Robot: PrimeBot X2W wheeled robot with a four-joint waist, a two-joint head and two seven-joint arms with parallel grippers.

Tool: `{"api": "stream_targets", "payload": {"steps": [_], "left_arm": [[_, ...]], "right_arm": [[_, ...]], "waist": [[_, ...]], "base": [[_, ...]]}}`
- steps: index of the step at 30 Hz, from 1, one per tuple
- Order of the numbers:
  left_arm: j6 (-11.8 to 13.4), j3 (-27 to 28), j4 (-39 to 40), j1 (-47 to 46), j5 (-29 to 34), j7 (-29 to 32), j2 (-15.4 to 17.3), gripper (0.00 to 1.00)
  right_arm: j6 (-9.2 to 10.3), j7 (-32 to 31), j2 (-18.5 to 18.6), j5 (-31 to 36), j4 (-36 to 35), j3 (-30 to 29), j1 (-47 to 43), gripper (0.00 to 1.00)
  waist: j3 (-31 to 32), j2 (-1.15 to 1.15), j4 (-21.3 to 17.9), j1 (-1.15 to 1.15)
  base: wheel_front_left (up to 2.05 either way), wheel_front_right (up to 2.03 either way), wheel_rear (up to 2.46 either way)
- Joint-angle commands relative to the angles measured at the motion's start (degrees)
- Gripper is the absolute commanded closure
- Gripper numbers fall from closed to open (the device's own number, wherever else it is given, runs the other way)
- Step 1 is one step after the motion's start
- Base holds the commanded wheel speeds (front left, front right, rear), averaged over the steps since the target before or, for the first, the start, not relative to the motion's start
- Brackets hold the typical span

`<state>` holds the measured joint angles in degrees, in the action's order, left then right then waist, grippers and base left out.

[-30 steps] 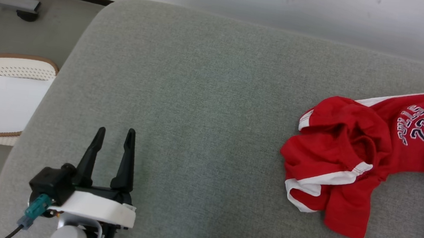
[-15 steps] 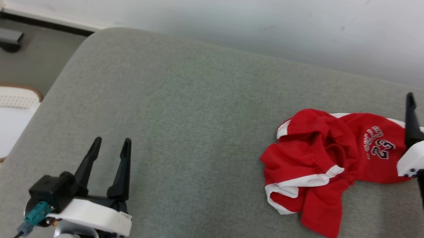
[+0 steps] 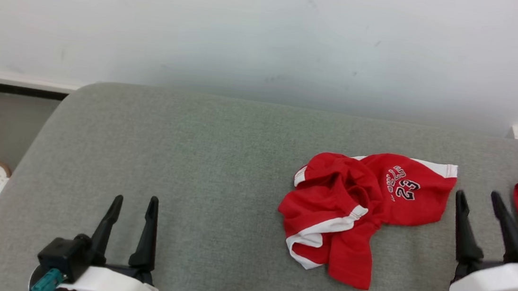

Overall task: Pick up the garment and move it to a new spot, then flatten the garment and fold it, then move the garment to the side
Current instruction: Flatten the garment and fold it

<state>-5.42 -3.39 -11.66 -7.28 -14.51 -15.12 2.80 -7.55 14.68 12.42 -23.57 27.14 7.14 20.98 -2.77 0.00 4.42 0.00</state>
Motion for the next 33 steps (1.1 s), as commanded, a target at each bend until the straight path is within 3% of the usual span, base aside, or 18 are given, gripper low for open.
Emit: {"api": "stream_targets", "payload": {"steps": [1,7,12,17,23,29,30,31,32,33], "left_arm": [[0.2,0.3,-0.1,0.8,-0.1,0.0,0.2,0.0],[-0.1,0.0,-0.2,1.0,0.1,0.0,0.2,0.0],[-0.4,-0.6,-0.4,0.3,-0.1,0.0,0.2,0.0],[0.2,-1.2,-0.5,-0.4,-1.0,0.0,0.2,0.0],[0.4,-1.5,-0.6,-0.7,-1.8,0.0,0.2,0.0],[1.0,-1.5,-0.5,0.0,-2.4,0.0,0.2,0.0],[1.0,-1.6,-0.5,0.1,-2.5,0.0,0.2,0.0],[1.0,-1.5,-0.4,0.2,-2.5,0.0,0.2,0.0],[0.9,-1.4,-0.3,0.3,-2.5,0.0,0.2,0.0],[0.9,-1.3,-0.3,0.3,-2.5,0.0,0.2,0.0]], "right_arm": [[0.14,0.1,-0.7,-0.8,-2.1,-0.3,-2.7,0.0],[0.14,-1.4,-1.8,-1.7,-6.6,1.8,-7.1,0.0],[0.13,-5.0,-3.3,-4.2,-6.7,5.6,-4.3,0.0],[0.13,-10.0,-3.4,-3.5,-2.5,10.5,1.1,0.0],[0.14,-19.5,-3.3,-2.6,7.4,13.5,6.3,0.0],[0.13,-23.9,-4.0,-2.4,13.1,12.2,7.9,0.0],[0.13,-24.3,-4.1,-2.6,13.7,12.1,8.0,0.26],[0.14,-24.6,-4.0,-2.5,14.2,12.2,8.0,0.73],[0.13,-24.5,-3.9,-2.4,14.4,12.2,8.1,1.0],[0.14,-24.4,-3.9,-2.6,14.6,12.3,8.2,1.0]], "waist": [[0.9,0.0,-1.0,0.0],[1.4,0.0,-1.5,0.0],[1.1,0.0,-0.4,0.0],[0.8,0.0,2.5,0.0],[0.7,0.0,7.0,0.0],[0.9,0.0,9.9,0.0],[0.8,0.0,10.3,0.0],[0.8,0.0,10.6,0.0],[0.7,0.0,10.8,0.0],[0.7,0.0,10.9,0.0]], "base": [[0.0,0.0,0.0],[0.0,0.0,0.0],[0.0,0.0,0.0],[0.0,0.0,0.0],[0.0,0.0,0.0],[0.0,0.0,0.0],[0.0,0.0,0.0],[0.0,0.0,0.0],[0.0,0.0,0.0],[0.0,0.0,0.0]]}}
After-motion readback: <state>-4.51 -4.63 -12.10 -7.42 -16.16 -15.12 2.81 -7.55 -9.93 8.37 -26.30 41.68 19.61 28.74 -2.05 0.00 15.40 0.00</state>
